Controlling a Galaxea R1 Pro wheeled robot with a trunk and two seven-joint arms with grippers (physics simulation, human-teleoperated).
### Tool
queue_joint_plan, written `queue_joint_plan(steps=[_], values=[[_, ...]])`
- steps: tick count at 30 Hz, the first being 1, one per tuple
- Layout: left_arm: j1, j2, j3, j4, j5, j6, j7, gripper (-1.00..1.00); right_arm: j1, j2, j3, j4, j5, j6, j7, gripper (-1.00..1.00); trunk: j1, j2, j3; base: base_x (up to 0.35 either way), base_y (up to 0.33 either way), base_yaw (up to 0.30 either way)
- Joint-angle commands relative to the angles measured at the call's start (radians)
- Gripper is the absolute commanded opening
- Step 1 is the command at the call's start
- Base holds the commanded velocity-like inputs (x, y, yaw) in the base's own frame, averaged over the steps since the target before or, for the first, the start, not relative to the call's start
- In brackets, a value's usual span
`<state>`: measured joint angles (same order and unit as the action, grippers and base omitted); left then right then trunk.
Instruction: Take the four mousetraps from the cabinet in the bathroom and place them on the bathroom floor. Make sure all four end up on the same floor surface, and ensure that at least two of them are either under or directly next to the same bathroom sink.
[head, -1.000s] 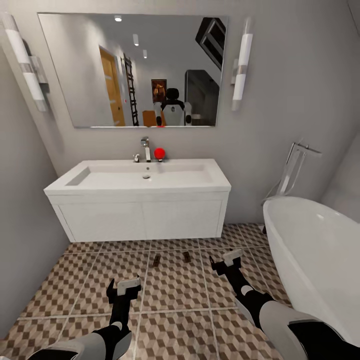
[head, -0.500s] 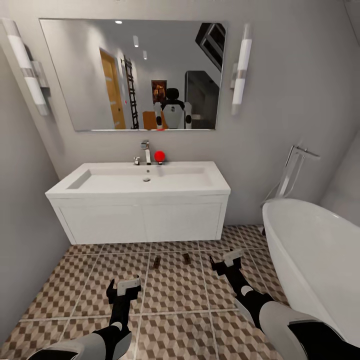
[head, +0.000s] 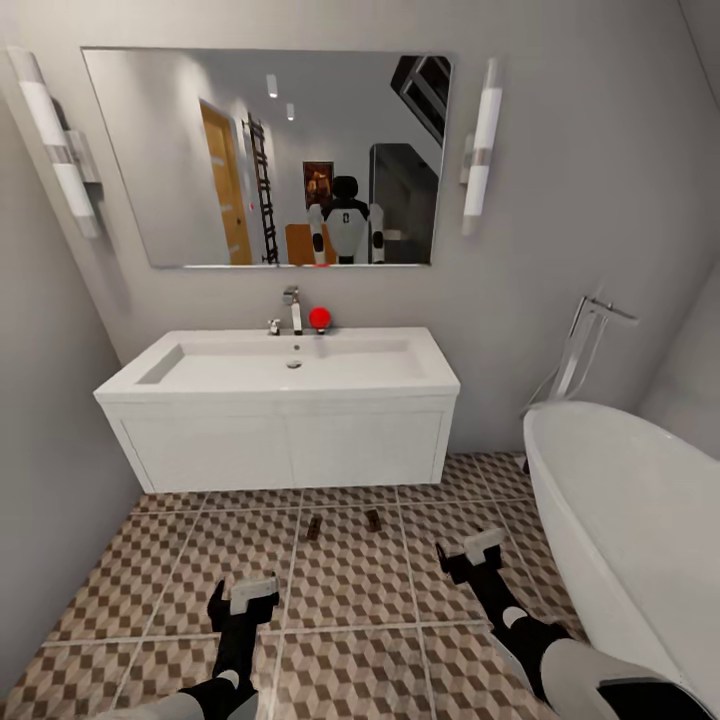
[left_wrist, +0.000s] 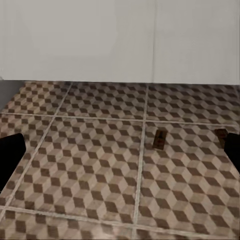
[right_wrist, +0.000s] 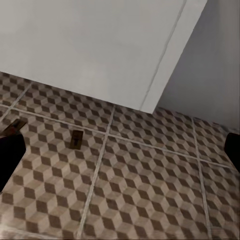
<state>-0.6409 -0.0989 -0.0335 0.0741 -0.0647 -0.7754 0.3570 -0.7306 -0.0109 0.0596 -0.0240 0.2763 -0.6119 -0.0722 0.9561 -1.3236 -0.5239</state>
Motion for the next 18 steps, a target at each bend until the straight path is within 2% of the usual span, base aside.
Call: queue_joint_plan(steps=[1,3,8,9,11,18], values=[[0.005,0.000,-0.003,0.004,-0.007,-0.004,0.010,1.00,0.007,-0.005,0.006,0.001,0.005,-0.008,-0.007,1.00,-0.004,0.007,0.002,0.000,0.000,0.000],[0.027,0.004,-0.003,0.003,-0.007,-0.004,0.010,1.00,0.034,-0.018,0.006,0.001,0.003,-0.031,-0.007,1.00,-0.012,0.021,0.009,0.000,0.000,0.000],[0.067,0.018,-0.003,0.003,-0.007,-0.006,0.009,1.00,0.070,-0.030,0.006,0.002,-0.011,-0.078,-0.007,1.00,-0.031,0.056,0.024,0.000,0.000,0.000],[0.095,0.028,-0.003,0.003,-0.007,-0.008,0.009,1.00,0.093,-0.038,0.006,0.003,-0.033,-0.101,-0.007,1.00,-0.035,0.063,0.027,0.000,0.000,0.000],[0.115,0.035,-0.002,0.003,-0.007,-0.009,0.009,1.00,0.114,-0.045,0.005,0.003,-0.058,-0.109,-0.007,1.00,-0.042,0.077,0.034,0.000,0.000,0.000],[0.166,0.058,-0.003,0.003,-0.007,-0.011,0.009,1.00,0.145,-0.057,0.006,0.005,-0.139,-0.116,-0.004,1.00,-0.069,0.126,0.056,0.000,0.000,0.000]])
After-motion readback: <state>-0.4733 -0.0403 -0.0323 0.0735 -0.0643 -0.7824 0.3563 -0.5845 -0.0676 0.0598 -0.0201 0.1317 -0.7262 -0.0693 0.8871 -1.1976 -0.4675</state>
